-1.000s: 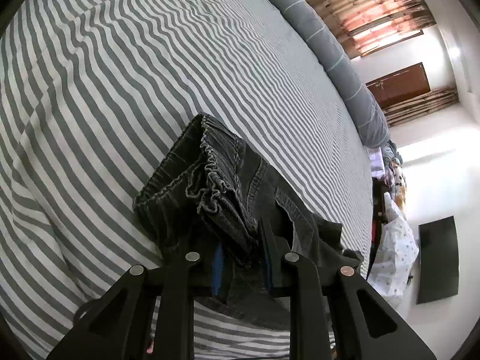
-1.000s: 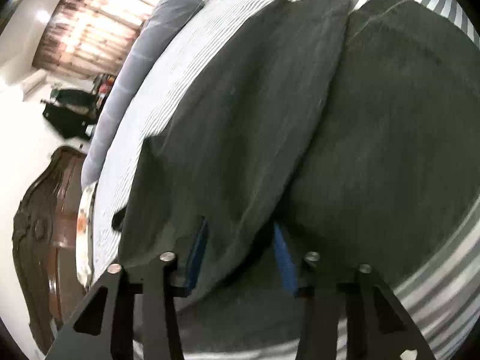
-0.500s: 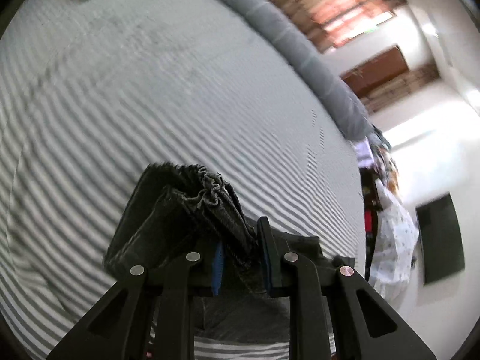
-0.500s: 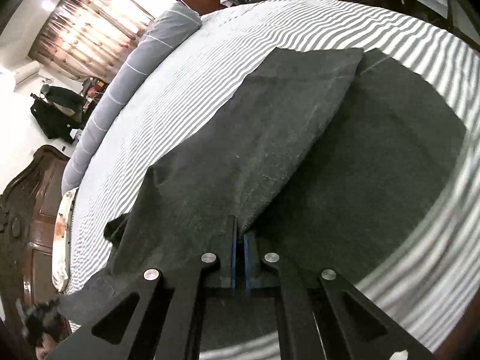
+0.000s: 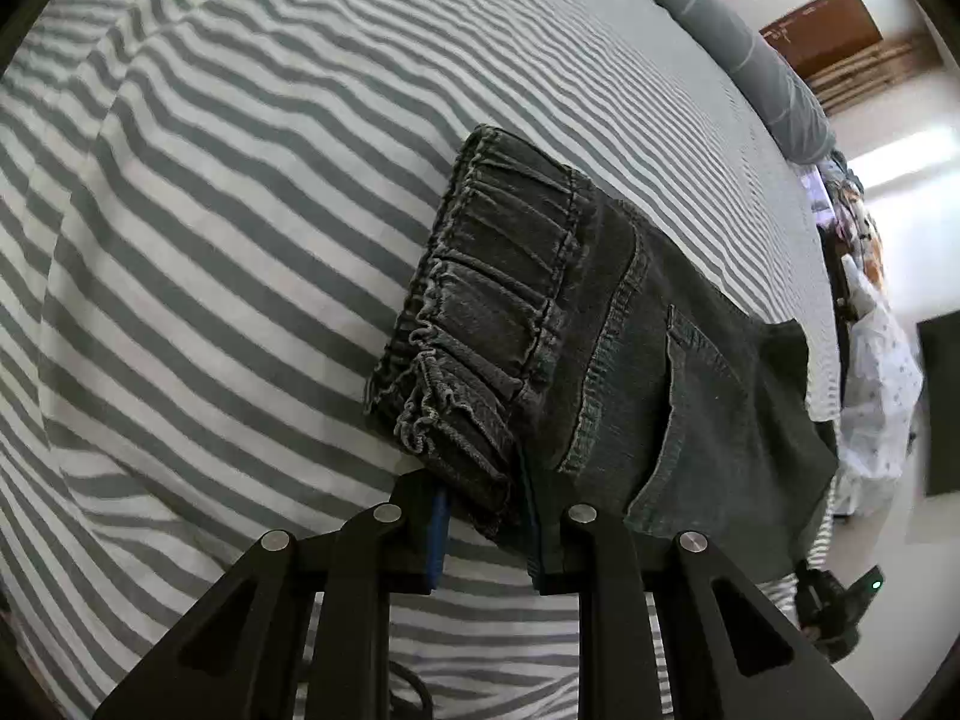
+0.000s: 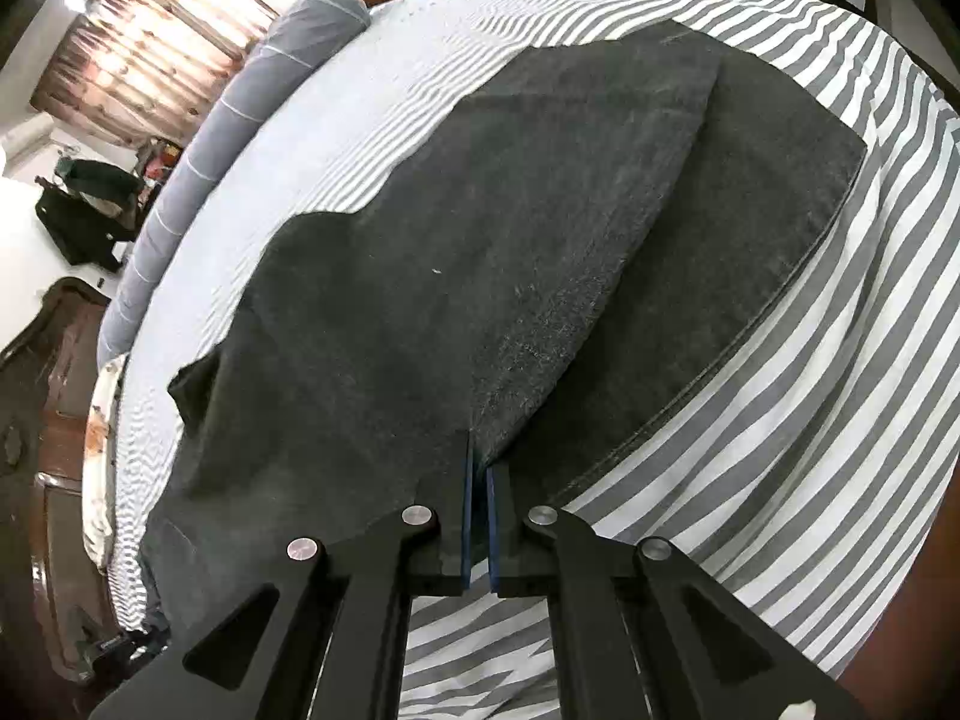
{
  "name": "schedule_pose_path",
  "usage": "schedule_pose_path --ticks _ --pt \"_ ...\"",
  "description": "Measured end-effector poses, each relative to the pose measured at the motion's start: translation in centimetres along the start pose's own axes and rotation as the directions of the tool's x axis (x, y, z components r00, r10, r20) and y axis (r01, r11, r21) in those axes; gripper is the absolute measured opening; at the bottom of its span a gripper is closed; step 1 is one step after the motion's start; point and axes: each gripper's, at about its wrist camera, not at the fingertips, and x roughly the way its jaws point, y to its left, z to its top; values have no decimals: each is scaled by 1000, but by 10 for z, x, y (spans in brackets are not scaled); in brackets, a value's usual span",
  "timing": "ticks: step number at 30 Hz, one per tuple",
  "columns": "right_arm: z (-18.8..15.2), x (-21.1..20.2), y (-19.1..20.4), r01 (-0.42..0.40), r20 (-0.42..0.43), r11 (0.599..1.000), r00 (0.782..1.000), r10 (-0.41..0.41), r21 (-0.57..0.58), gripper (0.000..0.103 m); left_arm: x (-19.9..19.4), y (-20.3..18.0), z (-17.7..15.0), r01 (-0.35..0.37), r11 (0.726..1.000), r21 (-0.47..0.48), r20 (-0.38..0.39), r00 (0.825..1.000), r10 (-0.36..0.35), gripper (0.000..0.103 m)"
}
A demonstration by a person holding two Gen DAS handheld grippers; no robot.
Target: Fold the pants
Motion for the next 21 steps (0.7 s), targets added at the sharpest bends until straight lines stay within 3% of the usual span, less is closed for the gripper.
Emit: schedule_pose_path --ticks 4,8,10,12,13,17,20,21 --pt "0 11 -2 10 -28 1000 1000 -10 -14 8 -1 -19 -8 -76 994 84 52 996 72 22" --pt "0 7 -5 -46 -39 999 998 47 3 11 -15 -33 -17 -102 985 136 110 990 87 24" --pt "3 5 -9 -80 -41 997 996 80 13 12 -25 -43 -22 -120 978 168 149 984 96 29" --pt "7 3 -14 -111 -40 994 993 112 21 13 -36 -53 -30 -153 968 200 191 975 115 46" --pt "9 3 -16 -127 -39 991 991 128 27 14 -43 -59 -36 -171 960 222 225 967 120 47" --pt "20 4 -24 -159 -45 986 986 161 50 16 -55 -95 -73 -254 896 365 341 932 126 55" --pt "27 7 -32 -172 -48 982 983 176 75 16 -49 -126 -98 -276 836 475 368 925 97 55" --pt "29 8 -35 -177 -49 981 982 182 84 16 -42 -144 -109 -272 799 536 363 929 73 55"
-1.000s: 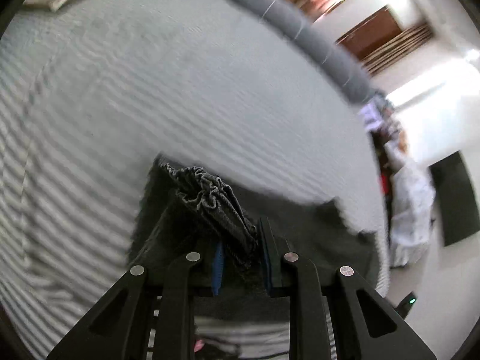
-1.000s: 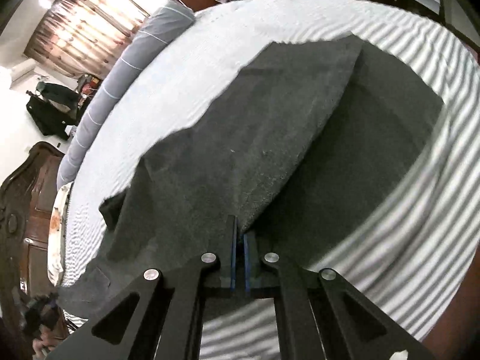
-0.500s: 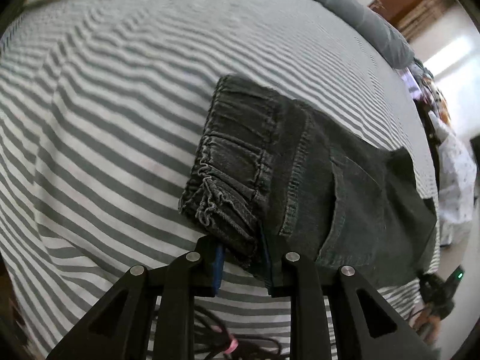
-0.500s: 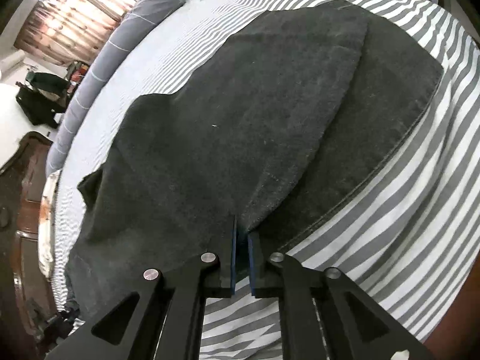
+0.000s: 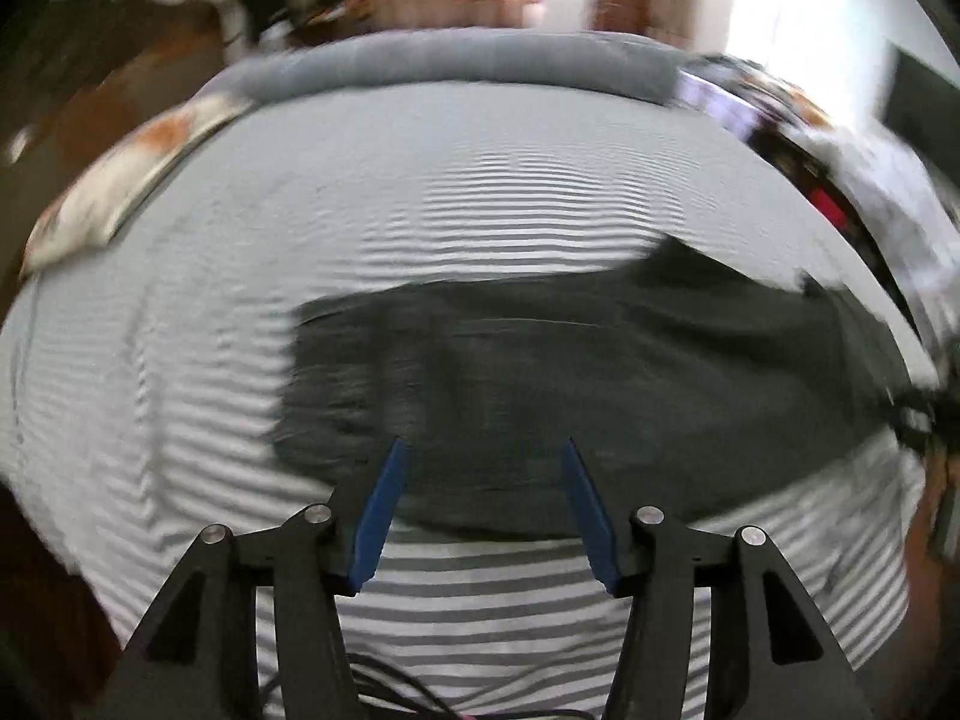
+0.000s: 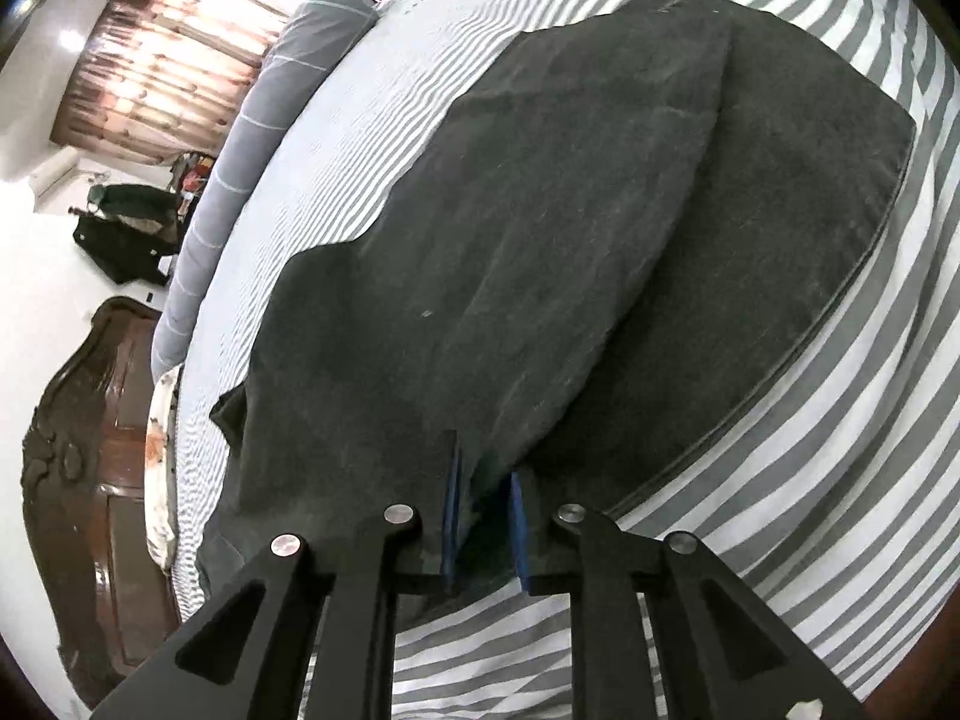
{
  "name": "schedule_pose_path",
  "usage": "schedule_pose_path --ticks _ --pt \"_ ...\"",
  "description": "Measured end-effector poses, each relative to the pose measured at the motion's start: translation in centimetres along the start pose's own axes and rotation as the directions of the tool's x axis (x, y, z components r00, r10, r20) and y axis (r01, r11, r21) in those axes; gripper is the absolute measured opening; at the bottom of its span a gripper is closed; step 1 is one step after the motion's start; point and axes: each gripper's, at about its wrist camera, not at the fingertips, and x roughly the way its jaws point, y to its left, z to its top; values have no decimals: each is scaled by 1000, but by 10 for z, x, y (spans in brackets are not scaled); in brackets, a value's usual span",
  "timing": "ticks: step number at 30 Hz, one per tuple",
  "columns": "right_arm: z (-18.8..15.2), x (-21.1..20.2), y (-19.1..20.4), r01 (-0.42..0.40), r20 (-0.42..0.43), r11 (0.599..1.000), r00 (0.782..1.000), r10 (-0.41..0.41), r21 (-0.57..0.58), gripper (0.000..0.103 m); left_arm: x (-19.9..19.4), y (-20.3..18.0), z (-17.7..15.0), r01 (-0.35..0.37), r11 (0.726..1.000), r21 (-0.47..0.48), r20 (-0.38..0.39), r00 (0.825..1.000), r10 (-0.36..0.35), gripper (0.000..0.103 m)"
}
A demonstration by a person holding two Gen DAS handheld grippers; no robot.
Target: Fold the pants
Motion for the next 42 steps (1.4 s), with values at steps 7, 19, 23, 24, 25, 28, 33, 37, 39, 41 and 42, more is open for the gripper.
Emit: schedule_pose_path --ticks 7,19,23,24,25,28,33,37,39,41,42 --pt "23 -8 -11 -34 -2 999 999 34 14 16 30 -124 9 129 947 294 3 991 -136 55" --pt "58 -7 -28 -86 1 994 996 86 61 6 58 -263 -5 251 802 542 -36 960 -277 55" --pt "59 -16 -24 -133 18 989 991 132 62 5 63 -286 -8 239 778 581 -19 960 -280 55" --pt "59 -18 -22 -144 22 988 989 143 63 5 66 -292 -7 236 774 588 -18 960 -279 55" --pt "60 -19 -21 -152 24 986 988 151 64 5 69 -298 -7 227 773 592 -13 962 -272 55" --pt "61 -22 -19 -171 26 983 985 170 63 5 83 -315 0 193 780 595 -3 971 -238 55" --pt "63 -19 -22 -180 14 983 984 180 38 9 108 -335 10 231 772 593 -61 968 -244 9" --pt "72 -15 -40 -135 24 989 991 133 67 17 117 -338 16 250 776 580 -86 965 -247 4" --pt "83 -15 -53 -108 53 989 993 103 97 19 117 -337 16 258 773 580 -91 963 -253 4" --pt "95 -16 -65 -82 81 989 994 73 122 19 117 -338 15 258 769 585 -88 962 -257 4" --pt "102 -17 -71 -80 94 988 993 68 131 19 116 -339 14 254 767 589 -85 963 -254 4"
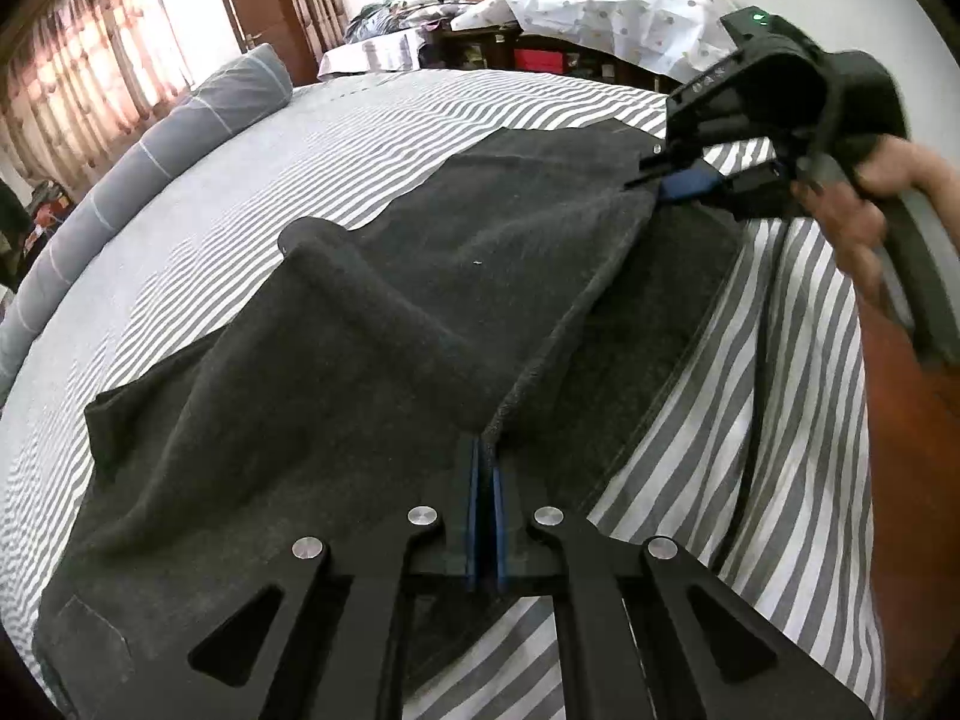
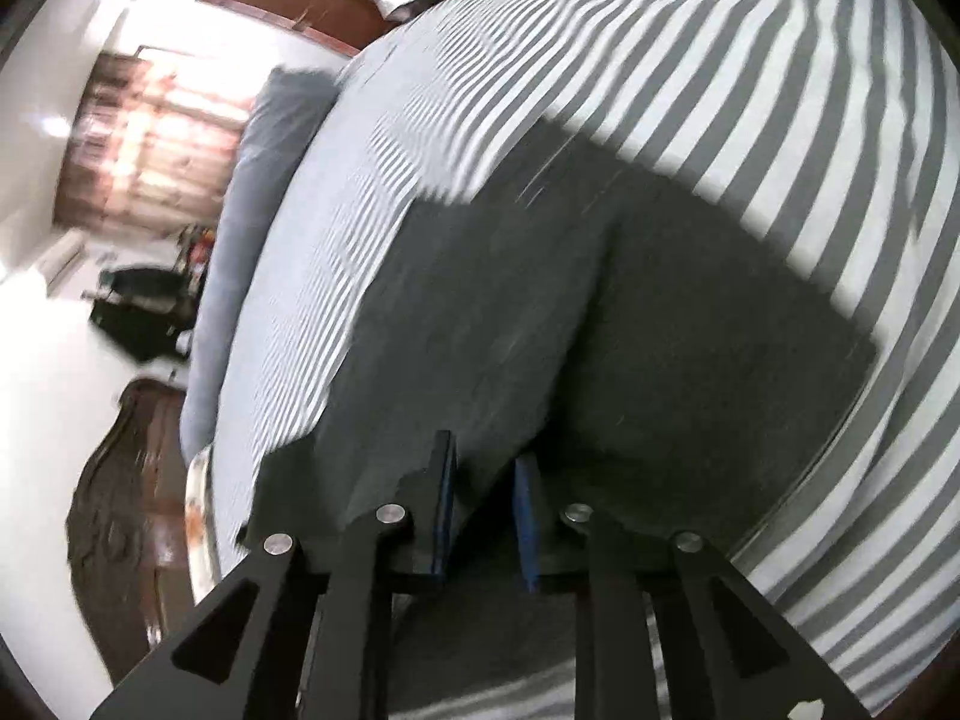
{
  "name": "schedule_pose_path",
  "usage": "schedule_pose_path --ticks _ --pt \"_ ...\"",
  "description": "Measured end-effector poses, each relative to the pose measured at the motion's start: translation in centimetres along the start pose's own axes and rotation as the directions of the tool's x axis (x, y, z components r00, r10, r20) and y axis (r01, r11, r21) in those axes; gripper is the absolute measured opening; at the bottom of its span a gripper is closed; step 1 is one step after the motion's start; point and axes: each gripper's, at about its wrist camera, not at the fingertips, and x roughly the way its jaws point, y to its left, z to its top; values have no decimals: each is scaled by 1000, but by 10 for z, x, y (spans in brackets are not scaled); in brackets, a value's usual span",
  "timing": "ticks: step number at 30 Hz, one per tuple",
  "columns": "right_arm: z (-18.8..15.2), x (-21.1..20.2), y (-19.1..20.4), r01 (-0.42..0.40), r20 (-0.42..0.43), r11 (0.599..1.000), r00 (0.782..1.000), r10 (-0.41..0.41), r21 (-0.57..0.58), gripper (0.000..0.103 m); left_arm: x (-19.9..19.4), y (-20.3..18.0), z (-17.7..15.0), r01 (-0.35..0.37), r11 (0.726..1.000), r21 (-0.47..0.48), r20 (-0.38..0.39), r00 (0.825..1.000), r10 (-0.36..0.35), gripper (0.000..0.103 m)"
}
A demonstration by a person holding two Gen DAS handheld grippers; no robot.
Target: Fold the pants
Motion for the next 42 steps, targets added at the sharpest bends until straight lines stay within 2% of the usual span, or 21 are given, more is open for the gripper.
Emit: schedule_pose_path --ticks 3,6,8,10,16,20,23,27,30,33,37,39,40,41,42 --pt "24 -4 -9 -2 40 1000 999 1 30 19 0 -2 -1 1 1000 0 0 1000 -1 4" --pt "41 -3 -10 -3 45 999 999 1 34 18 -3 -2 -3 -1 1000 4 -4 1000 1 4" --pt "47 -2 -6 9 43 1000 999 -10 18 5 -3 -2 -4 -6 1000 9 -6 1000 6 4" --pt "50 -4 1 38 40 999 998 -38 -10 4 -3 -2 -3 -9 1000 9 -11 1000 9 4" --pt "39 -65 22 75 168 993 984 -58 -97 3 -17 -3 6 -9 1000 26 30 1000 8 4" --pt "18 -90 11 177 196 976 969 -150 -129 3 -17 -13 7 38 995 88 2 999 -38 4" --pt "6 -86 -9 244 166 964 960 -225 -106 3 -15 -23 -1 57 987 148 -21 998 -54 4" --pt "-2 -76 -23 279 149 957 953 -264 -85 3 -14 -28 -11 83 977 195 -26 996 -80 4" --pt "-1 -77 -22 279 170 957 950 -262 -85 3 -18 -21 -9 126 979 161 -17 992 -125 4" --pt "-2 -72 -21 316 178 942 939 -294 -111 3 -19 -12 -6 174 977 127 -9 985 -174 4" --pt "-1 -54 -34 364 157 927 925 -347 -96 4 -3 -17 -11 181 976 122 -73 982 -173 6" --pt "2 -52 -35 361 145 929 927 -347 -83 8 0 -21 -15 169 978 125 -95 983 -158 9" --pt "3 -55 -36 366 144 928 924 -354 -70 20 -3 -22 -16 165 978 127 -88 984 -155 12" --pt "4 -60 -35 381 147 923 917 -370 -58 32 -8 -23 -17 168 978 128 -79 984 -159 18" --pt "5 -65 -34 396 156 917 910 -384 -56 36 -14 -22 -18 179 977 120 -74 983 -171 22"
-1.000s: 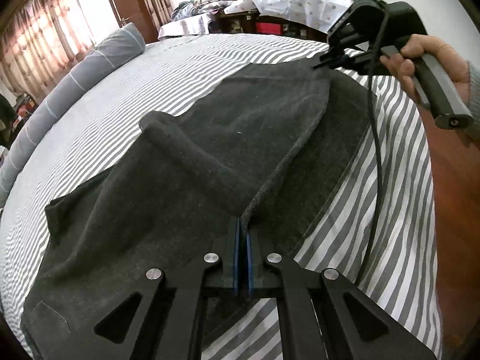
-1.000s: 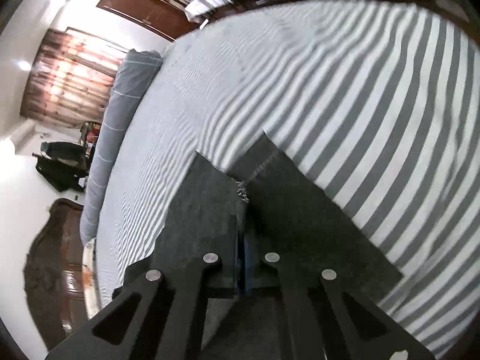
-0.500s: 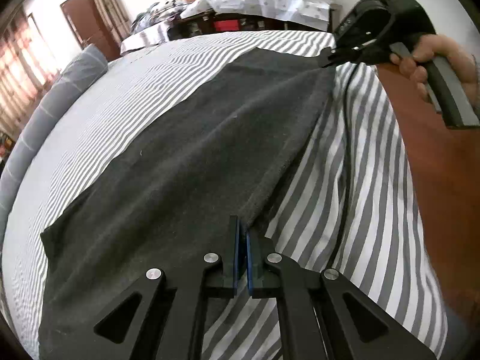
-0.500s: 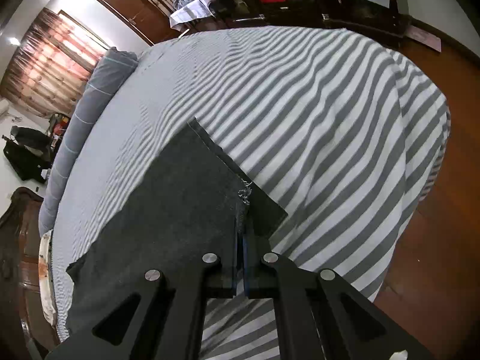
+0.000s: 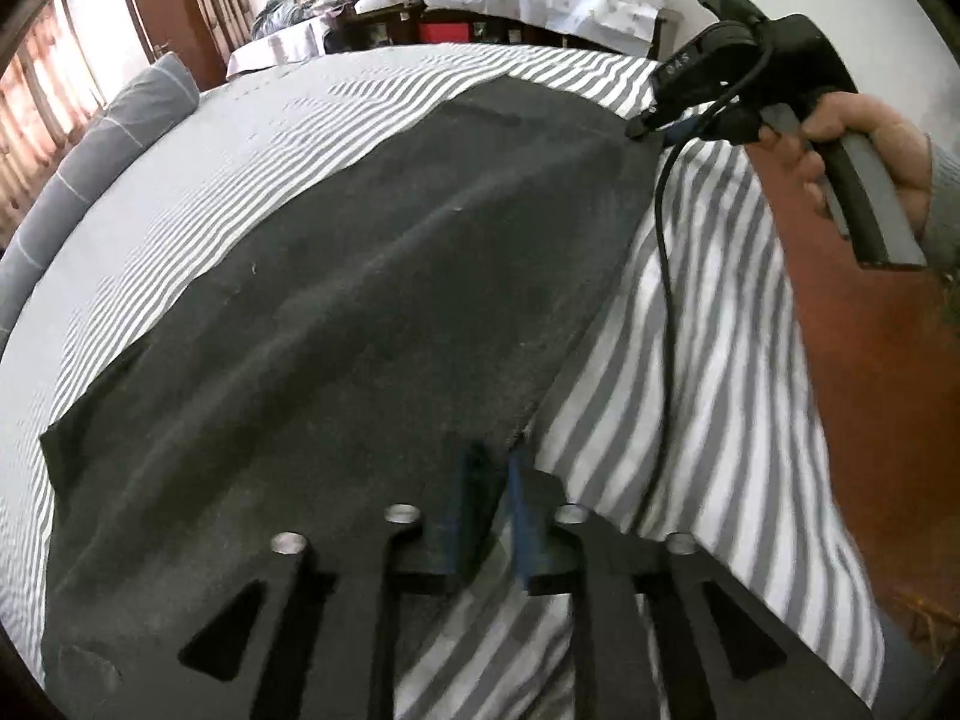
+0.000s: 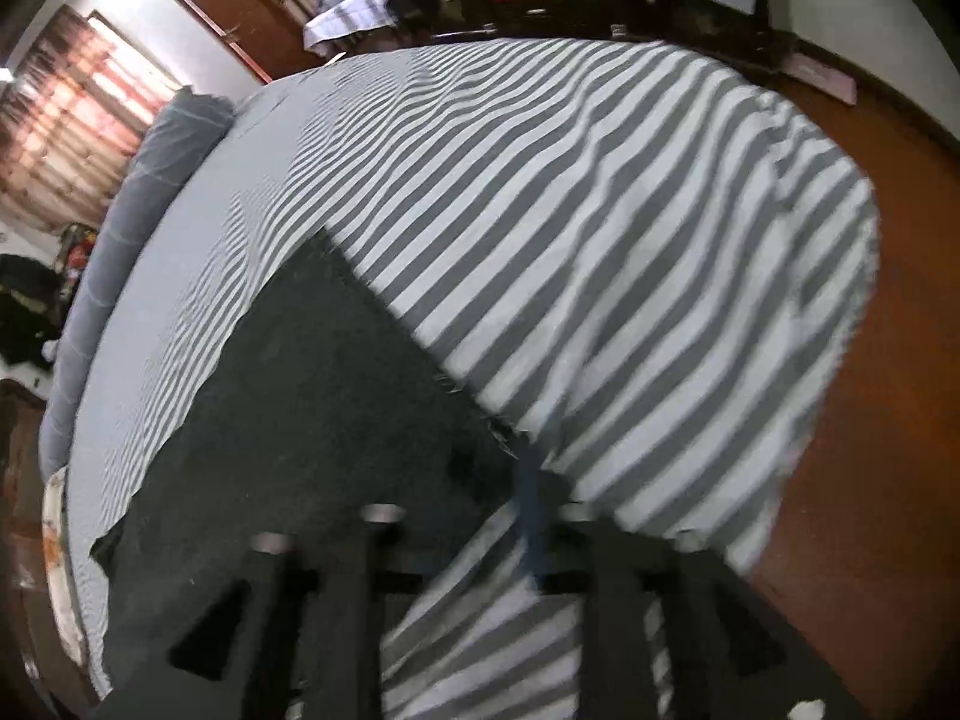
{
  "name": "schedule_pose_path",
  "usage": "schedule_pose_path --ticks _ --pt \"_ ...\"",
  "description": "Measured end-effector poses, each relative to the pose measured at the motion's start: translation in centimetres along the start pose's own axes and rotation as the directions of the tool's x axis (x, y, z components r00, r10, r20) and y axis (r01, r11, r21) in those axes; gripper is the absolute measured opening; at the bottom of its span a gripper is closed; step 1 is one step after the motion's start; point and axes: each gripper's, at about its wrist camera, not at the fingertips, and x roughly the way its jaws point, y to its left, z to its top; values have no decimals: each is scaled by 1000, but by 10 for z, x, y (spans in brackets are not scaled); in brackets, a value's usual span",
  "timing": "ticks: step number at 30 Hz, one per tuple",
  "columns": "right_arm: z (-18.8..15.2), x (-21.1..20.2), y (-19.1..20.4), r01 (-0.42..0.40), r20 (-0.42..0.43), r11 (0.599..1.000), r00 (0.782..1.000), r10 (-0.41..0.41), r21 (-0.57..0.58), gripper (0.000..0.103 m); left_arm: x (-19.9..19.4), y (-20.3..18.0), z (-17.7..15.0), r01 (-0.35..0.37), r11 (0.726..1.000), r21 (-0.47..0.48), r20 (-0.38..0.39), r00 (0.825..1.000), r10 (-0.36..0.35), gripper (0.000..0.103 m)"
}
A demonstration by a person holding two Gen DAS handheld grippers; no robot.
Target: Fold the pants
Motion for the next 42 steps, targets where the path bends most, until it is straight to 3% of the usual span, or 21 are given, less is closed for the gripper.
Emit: schedule_pose_path --ticks 5,9,11,13,15,18,22,25,30,36,39,40,42 --pt "-1 -40 3 11 55 999 998 -9 -35 38 -45 26 -19 52 993 -110 77 996 -43 28" --pt "-6 -61 29 -33 68 995 997 40 -96 39 -70 75 -49 -9 965 -262 92 995 34 36" --pt "-10 -65 52 -71 56 988 995 79 -138 39 -64 101 -67 -81 939 -335 23 995 94 36" --pt "-18 -64 79 -110 35 977 992 119 -182 39 -53 118 -82 -117 915 -385 -47 993 107 36" --pt "-28 -60 113 -166 -5 956 986 169 -242 40 -42 130 -101 -184 891 -414 -129 981 142 36" --pt "-46 -50 171 -236 -82 909 972 221 -345 42 -48 135 -120 -171 882 -438 -118 984 132 36" --pt "-75 -28 254 -335 -218 815 940 260 -473 43 -58 135 -132 -170 885 -434 -119 984 131 36" --pt "-99 -10 318 -425 -331 724 901 280 -544 43 -77 146 -139 -166 864 -476 -67 986 152 36" --pt "-133 27 407 -499 -449 598 859 245 -628 43 -108 190 -153 -228 811 -539 -14 965 263 36" --pt "-164 75 465 -528 -543 549 825 154 -647 42 -120 239 -189 -275 725 -632 -54 948 314 36" --pt "-183 93 474 -560 -598 539 792 125 -629 22 -122 252 -202 -272 692 -669 -58 947 315 36" --pt "-187 95 475 -563 -601 532 790 121 -633 12 -123 254 -206 -273 682 -678 -59 946 320 36" --pt "-194 98 478 -556 -589 521 799 121 -648 7 -123 255 -212 -281 671 -686 -60 941 333 36"
